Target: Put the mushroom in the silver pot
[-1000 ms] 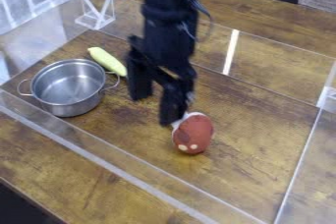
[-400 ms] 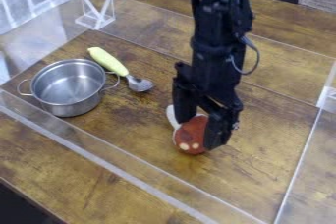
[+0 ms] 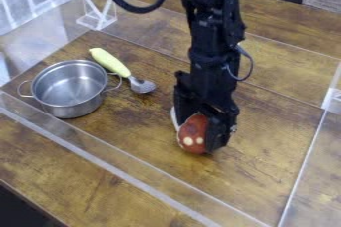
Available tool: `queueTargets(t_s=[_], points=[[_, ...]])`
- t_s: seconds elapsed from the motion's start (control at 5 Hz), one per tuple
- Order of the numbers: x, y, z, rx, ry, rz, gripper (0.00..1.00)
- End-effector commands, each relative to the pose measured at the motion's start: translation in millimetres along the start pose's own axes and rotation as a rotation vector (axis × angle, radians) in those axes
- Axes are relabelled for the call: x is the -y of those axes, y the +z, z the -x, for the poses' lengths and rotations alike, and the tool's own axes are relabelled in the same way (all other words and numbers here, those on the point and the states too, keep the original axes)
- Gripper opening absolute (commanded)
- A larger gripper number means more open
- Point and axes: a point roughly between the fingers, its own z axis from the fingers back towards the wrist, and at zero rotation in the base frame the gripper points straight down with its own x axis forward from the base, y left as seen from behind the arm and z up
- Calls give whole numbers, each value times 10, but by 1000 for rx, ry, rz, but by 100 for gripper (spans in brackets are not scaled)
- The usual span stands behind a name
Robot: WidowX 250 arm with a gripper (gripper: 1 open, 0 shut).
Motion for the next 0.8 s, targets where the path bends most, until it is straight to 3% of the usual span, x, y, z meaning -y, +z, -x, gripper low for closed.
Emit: queueTargets(t_s=[0.0,0.2,0.6], points=[[-123,11,-103,31,43,-1,0],[-128,-10,-162,28,71,12,0],[-169,-23,-100,11,70,64,0]])
